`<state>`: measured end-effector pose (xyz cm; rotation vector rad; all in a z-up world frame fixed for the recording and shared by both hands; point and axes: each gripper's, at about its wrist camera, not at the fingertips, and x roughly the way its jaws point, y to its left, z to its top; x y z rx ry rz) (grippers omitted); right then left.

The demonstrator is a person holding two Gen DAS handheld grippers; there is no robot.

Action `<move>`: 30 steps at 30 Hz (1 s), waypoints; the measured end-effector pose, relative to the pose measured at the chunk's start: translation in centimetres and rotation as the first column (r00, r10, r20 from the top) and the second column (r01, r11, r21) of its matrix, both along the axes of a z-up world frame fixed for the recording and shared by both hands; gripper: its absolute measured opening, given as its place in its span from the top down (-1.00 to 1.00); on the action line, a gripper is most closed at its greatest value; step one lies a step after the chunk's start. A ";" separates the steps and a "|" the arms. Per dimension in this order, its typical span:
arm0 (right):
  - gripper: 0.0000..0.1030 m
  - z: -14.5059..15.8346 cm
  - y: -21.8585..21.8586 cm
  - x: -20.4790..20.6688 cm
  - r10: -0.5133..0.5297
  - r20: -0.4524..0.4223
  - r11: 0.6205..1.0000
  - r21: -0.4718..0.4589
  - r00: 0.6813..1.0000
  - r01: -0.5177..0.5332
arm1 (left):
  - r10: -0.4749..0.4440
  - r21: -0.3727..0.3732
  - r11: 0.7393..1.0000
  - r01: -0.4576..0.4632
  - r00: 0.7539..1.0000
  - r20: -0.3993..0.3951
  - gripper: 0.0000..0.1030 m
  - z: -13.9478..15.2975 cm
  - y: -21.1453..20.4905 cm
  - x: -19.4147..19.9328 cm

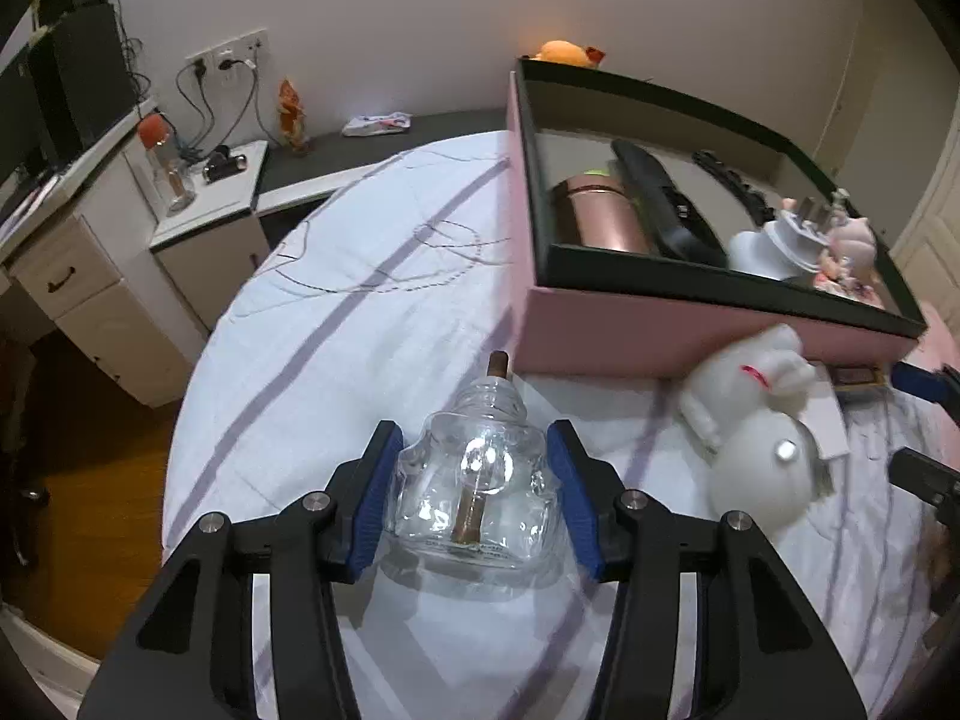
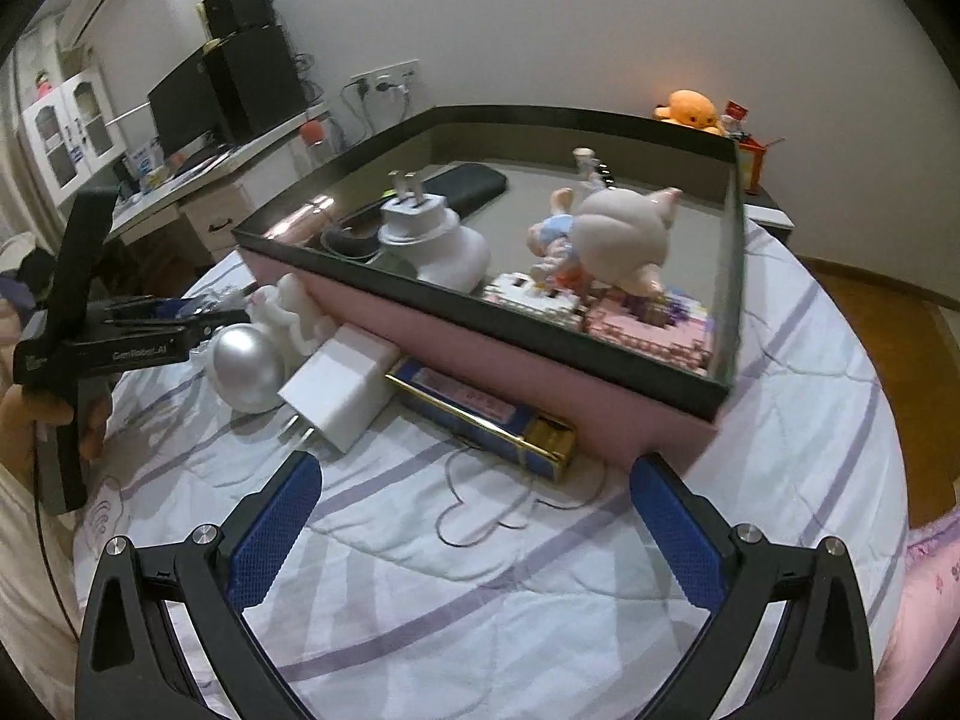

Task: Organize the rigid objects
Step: 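Grasp the clear glass bottle with the left gripper, then grasp the blue-gold battery box with the right gripper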

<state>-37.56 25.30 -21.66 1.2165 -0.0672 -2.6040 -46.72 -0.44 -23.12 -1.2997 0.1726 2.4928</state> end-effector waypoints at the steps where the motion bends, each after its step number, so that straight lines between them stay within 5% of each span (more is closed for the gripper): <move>1: -1.00 0.0 -0.1 -0.2 0.009 0.006 1.000 0.004 1.000 -0.009 | -0.013 0.000 1.000 0.013 1.000 0.002 0.02 0.0 0.0 0.2; 14: -1.00 -0.3 -3.0 1.0 0.242 0.049 0.970 -0.029 0.969 -0.241 | -0.061 -0.001 0.998 0.061 0.998 0.009 0.01 0.5 0.3 7.4; 23: -0.97 -0.3 -2.1 -0.6 0.151 0.015 0.987 0.048 0.988 -0.152 | -0.046 -0.002 0.999 0.046 0.999 0.006 0.01 0.3 0.9 10.5; 25: -0.59 -0.9 -2.3 -1.2 0.155 0.037 0.987 0.040 0.987 -0.157 | -0.039 -0.006 0.999 0.039 0.999 0.004 0.01 0.2 1.0 10.8; 27: 0.08 -1.2 -2.4 -1.0 0.138 0.039 0.988 0.066 0.990 -0.140 | -0.032 0.001 0.999 0.032 0.999 0.002 0.01 0.2 1.1 11.4; 30: 0.22 -1.2 -2.5 -0.8 0.139 0.048 0.989 0.051 0.989 -0.142 | -0.019 -0.002 1.000 0.019 1.000 -0.006 0.02 0.0 1.4 12.2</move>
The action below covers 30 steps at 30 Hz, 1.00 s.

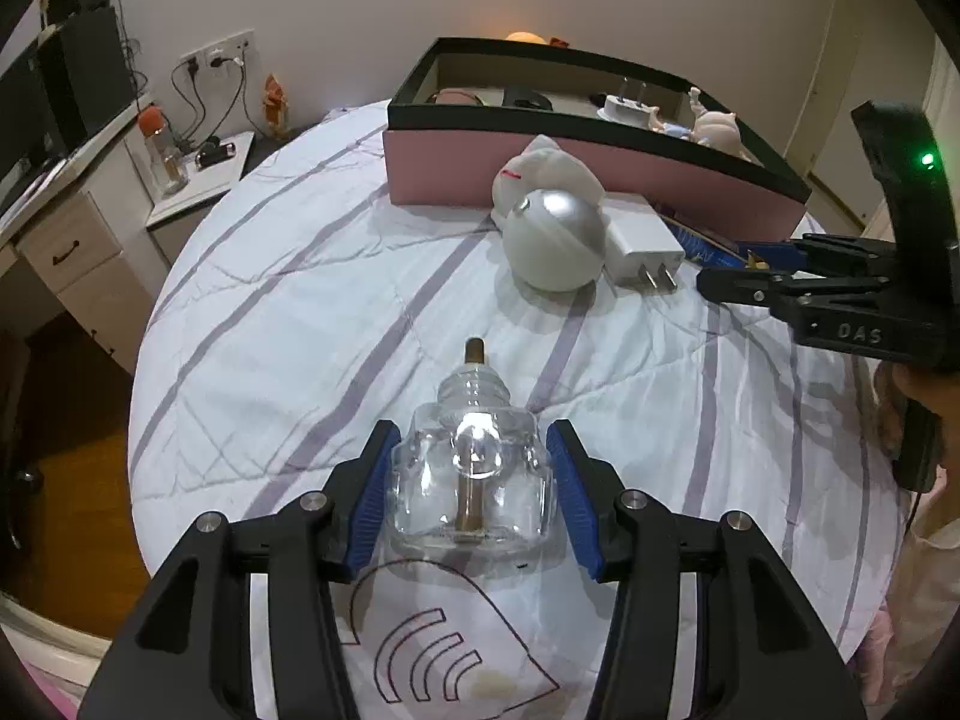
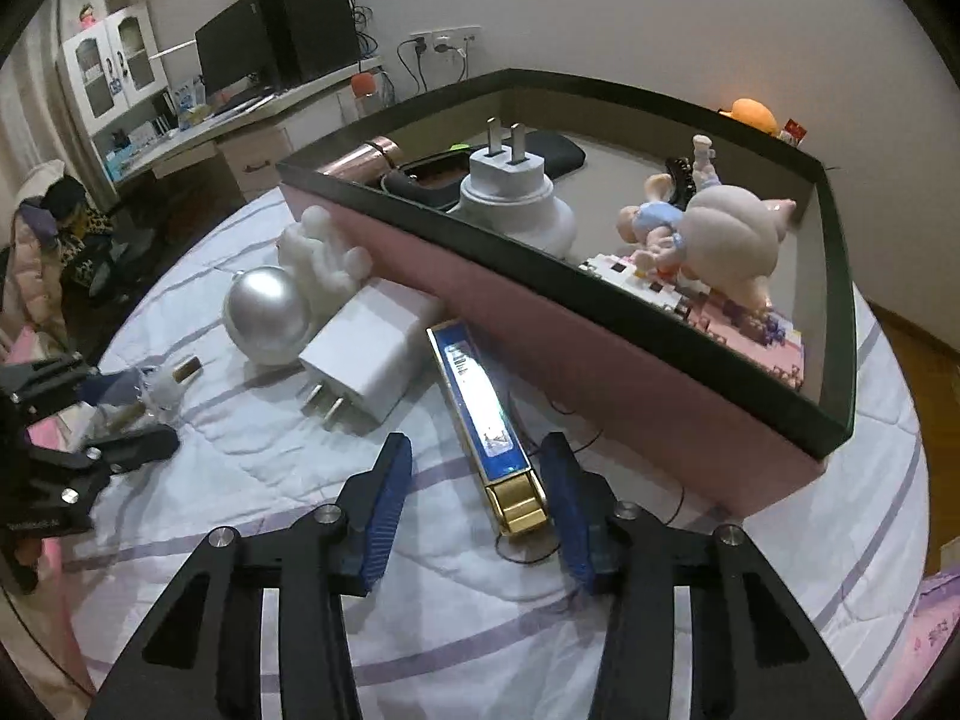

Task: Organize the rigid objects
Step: 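Grasp the blue-gold battery box with the right gripper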

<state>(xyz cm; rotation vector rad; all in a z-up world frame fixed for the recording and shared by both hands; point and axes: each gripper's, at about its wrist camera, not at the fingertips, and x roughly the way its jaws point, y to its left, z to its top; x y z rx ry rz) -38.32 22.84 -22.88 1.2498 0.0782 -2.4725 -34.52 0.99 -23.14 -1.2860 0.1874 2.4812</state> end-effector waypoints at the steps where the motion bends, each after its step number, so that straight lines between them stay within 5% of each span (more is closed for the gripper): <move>1: 0.31 0.0 -0.1 0.3 0.009 0.006 1.000 0.001 1.000 -0.009 | 0.005 -0.002 1.000 -0.005 1.000 -0.003 0.03 0.0 0.1 0.2; 3: 0.58 0.1 -0.5 1.0 0.022 0.015 1.000 0.009 1.000 -0.022 | 0.016 -0.011 1.000 -0.016 1.000 -0.007 0.03 0.0 0.2 0.6; 6: 0.64 0.3 -0.6 3.0 0.031 0.042 1.000 0.001 0.999 -0.031 | 0.022 -0.004 1.000 -0.022 1.000 -0.005 0.02 0.0 0.4 1.4; 20: 0.42 -0.2 -0.9 0.1 -0.082 0.018 0.997 0.003 0.996 0.082 | 0.077 -0.005 0.997 -0.077 0.997 -0.023 -0.02 -0.3 1.0 0.8; 23: 0.45 -0.4 -0.9 -0.1 -0.055 0.006 0.998 0.001 0.998 0.055 | 0.081 -0.014 0.997 -0.081 0.996 -0.033 0.03 -0.3 1.1 1.1; 26: 0.70 -0.4 -0.3 0.0 -0.018 0.025 0.997 -0.076 1.000 0.020 | 0.076 -0.024 0.997 -0.077 0.997 -0.029 0.03 -0.1 1.4 1.4; 30: 0.70 -0.2 0.7 2.0 -0.002 0.020 0.995 -0.095 1.000 0.004 | 0.072 -0.017 0.997 -0.073 0.997 -0.026 0.03 0.3 1.5 2.5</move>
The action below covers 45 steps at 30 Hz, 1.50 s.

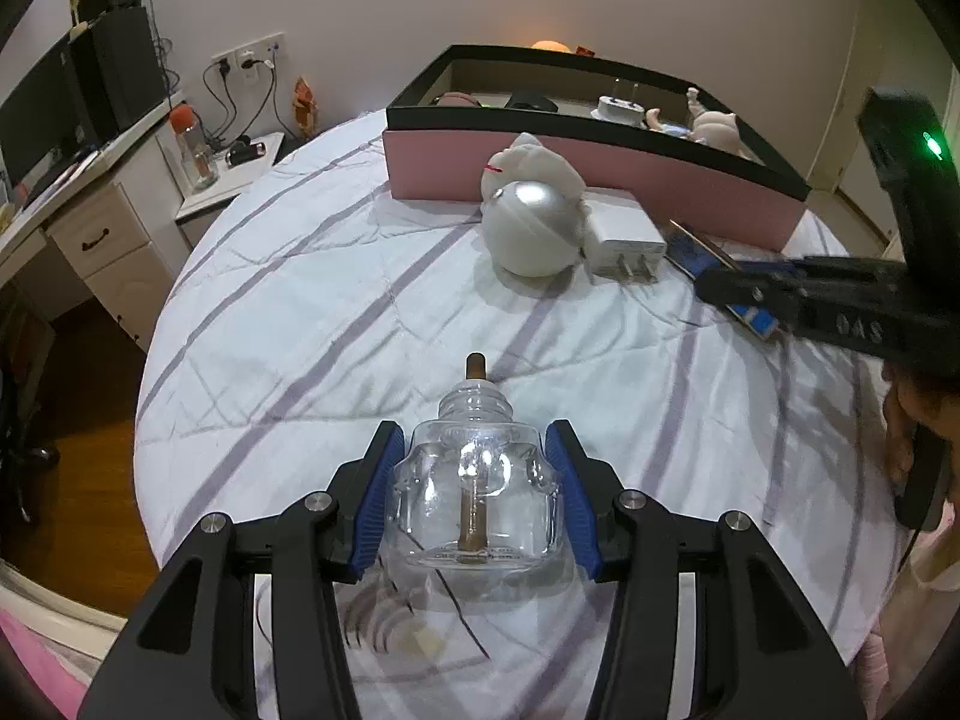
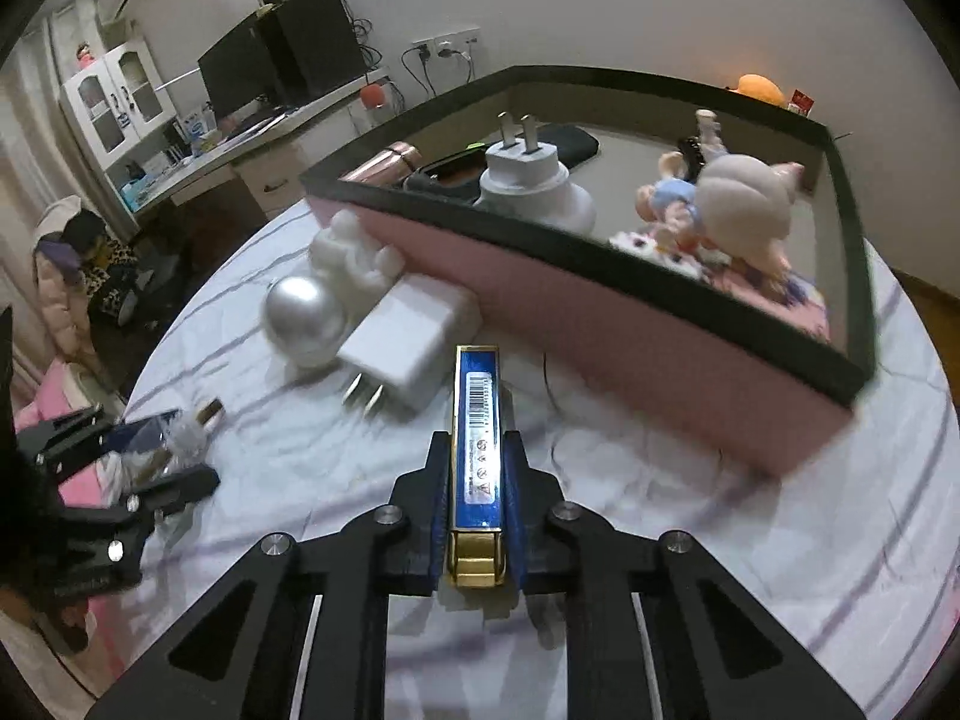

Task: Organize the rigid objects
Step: 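Grasp the blue-gold battery box with the right gripper, then lift the glass bottle and battery box and carry them over the box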

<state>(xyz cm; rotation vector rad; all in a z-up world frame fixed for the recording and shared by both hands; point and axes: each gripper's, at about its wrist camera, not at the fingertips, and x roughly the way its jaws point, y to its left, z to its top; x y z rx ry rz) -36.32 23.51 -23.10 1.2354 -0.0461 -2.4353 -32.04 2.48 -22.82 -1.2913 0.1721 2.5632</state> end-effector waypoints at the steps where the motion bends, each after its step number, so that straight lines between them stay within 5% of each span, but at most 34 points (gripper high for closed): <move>1: 0.70 0.4 0.1 1.0 0.005 -0.031 1.000 0.008 1.000 -0.005 | -0.007 0.000 1.000 0.007 1.000 0.002 0.03 0.1 0.1 0.3; 12: 0.70 4.3 1.7 6.9 -0.028 -0.162 0.996 -0.084 0.986 0.015 | -0.067 0.000 0.998 0.067 0.996 -0.055 0.03 3.1 2.9 3.9; 26: 0.70 10.1 2.2 9.5 -0.021 -0.303 0.991 -0.130 0.953 -0.020 | -0.154 0.064 0.983 0.174 0.958 -0.242 0.03 11.8 5.8 6.1; 35: 0.70 14.8 3.4 9.3 -0.022 -0.403 0.990 -0.136 0.915 -0.037 | -0.169 0.051 0.979 0.197 0.927 -0.333 0.03 16.2 6.8 4.3; 45: 0.70 16.4 4.1 4.9 -0.011 -0.424 0.993 -0.113 0.905 -0.041 | -0.189 0.049 0.974 0.220 0.917 -0.352 0.03 18.7 8.3 -1.5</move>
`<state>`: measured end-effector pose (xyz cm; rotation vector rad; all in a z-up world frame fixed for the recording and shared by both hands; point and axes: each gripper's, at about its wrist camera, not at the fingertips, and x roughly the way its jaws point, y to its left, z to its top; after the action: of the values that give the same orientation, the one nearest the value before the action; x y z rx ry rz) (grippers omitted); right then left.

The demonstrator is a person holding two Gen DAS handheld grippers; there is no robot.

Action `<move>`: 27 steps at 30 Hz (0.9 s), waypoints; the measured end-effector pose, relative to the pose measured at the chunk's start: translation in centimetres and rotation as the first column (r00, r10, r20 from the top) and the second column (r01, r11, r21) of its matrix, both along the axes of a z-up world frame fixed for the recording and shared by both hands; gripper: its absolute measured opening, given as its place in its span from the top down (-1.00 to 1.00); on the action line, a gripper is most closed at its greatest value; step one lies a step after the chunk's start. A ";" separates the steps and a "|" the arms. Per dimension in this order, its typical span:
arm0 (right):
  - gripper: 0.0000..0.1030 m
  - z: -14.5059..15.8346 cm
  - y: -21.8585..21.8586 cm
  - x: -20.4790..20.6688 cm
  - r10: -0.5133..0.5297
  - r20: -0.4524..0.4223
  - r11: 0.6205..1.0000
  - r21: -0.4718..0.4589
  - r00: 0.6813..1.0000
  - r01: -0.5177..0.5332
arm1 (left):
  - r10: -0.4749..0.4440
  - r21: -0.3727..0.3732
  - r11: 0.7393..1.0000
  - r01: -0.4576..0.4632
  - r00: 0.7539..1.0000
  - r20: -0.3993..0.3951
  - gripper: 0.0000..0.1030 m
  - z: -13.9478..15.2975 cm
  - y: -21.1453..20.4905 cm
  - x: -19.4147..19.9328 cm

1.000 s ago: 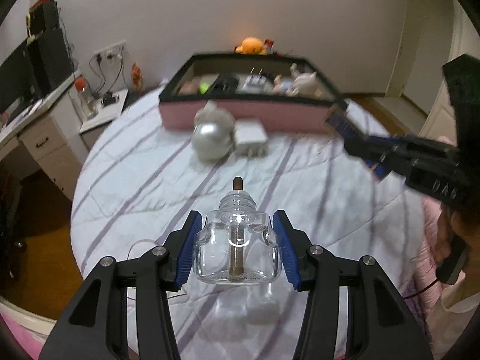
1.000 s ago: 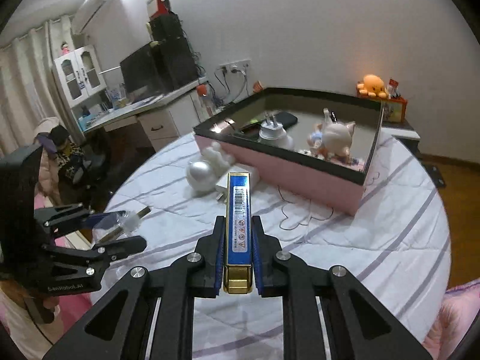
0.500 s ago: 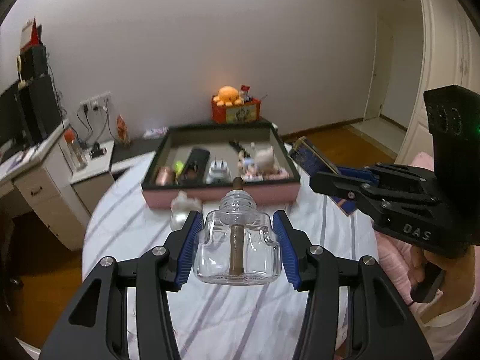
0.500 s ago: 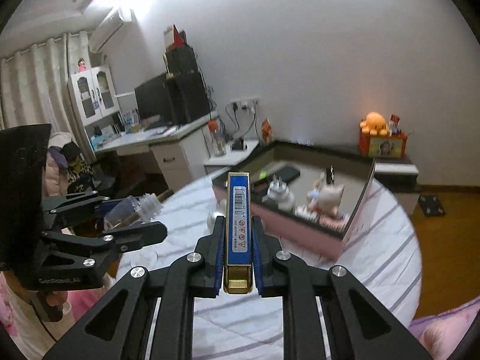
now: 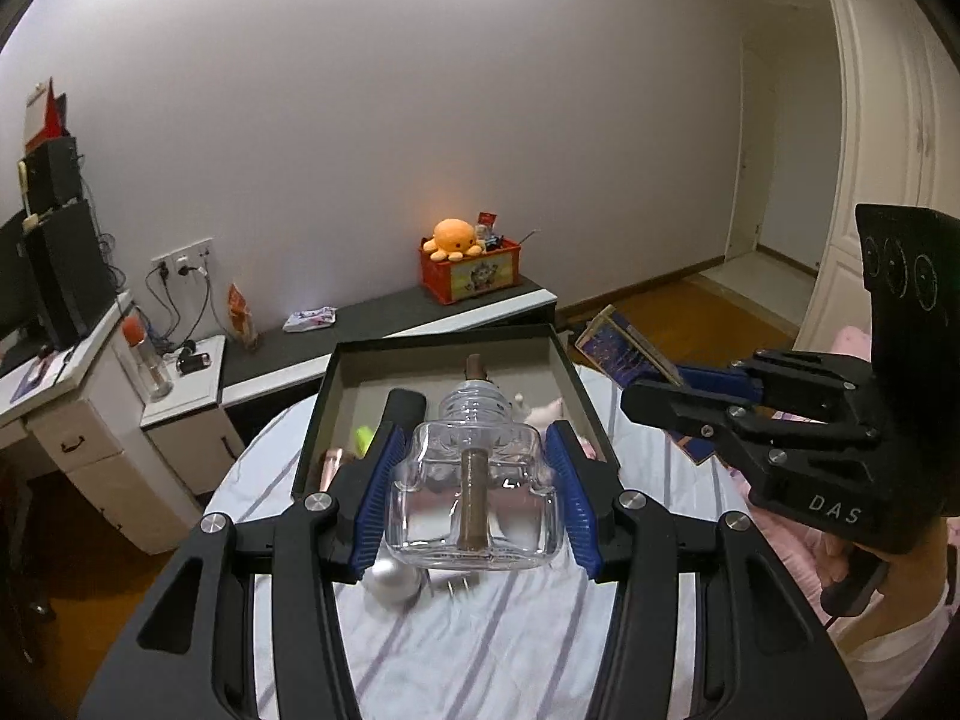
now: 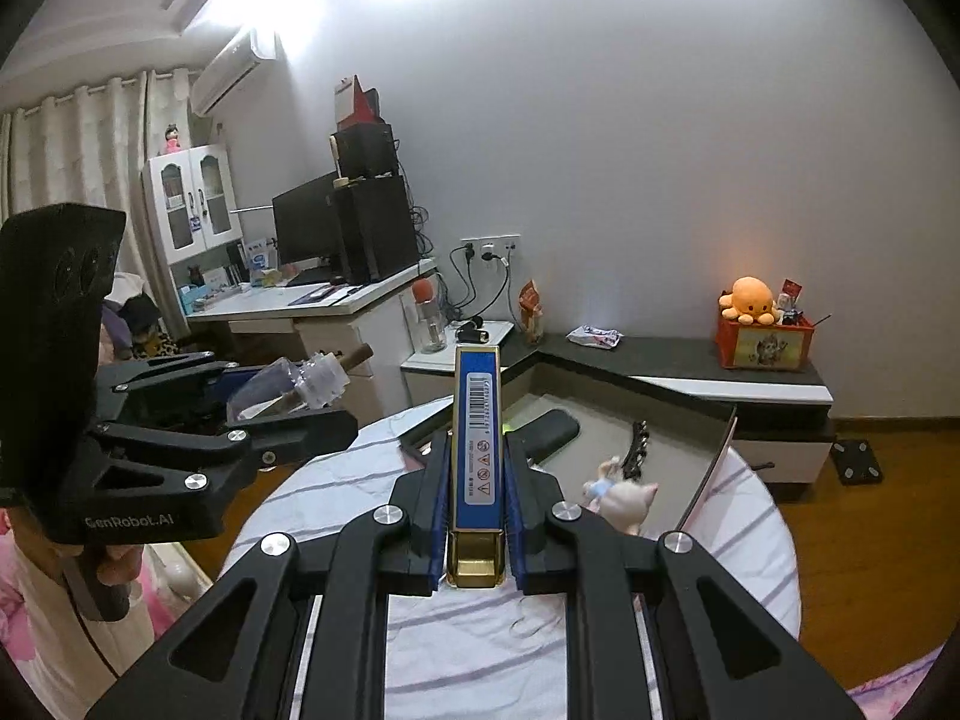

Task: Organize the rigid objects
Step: 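Lift the glass bottle and battery box and carry them over the box, then lower the bottle and battery box into the box and open both grippers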

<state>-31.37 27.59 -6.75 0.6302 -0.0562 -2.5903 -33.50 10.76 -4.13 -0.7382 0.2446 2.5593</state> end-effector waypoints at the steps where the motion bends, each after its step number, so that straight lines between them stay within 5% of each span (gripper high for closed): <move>1: 0.70 0.1 0.1 -0.6 -0.001 0.002 1.000 0.004 1.000 0.001 | -0.002 -0.002 1.000 0.002 1.000 0.003 0.03 0.1 0.2 -0.7; 11: 0.70 0.0 0.6 -7.5 -0.010 0.031 0.999 0.045 0.999 0.009 | -0.079 0.034 0.996 0.077 0.994 0.078 0.03 -1.0 2.3 -8.9; 20: 0.70 -6.1 0.1 -16.7 -0.019 0.215 0.995 0.099 0.976 -0.003 | -0.058 0.001 0.998 0.060 0.966 0.253 0.03 -8.0 3.4 -17.1; 27: 0.70 -10.8 -0.6 -21.6 -0.012 0.350 0.990 0.138 0.937 -0.039 | -0.029 -0.031 0.999 0.042 0.937 0.348 0.03 -12.4 3.2 -19.7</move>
<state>-52.94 26.96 -17.60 1.1365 0.0201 -2.4528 -53.16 13.93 -16.52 -1.1715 0.1879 2.3428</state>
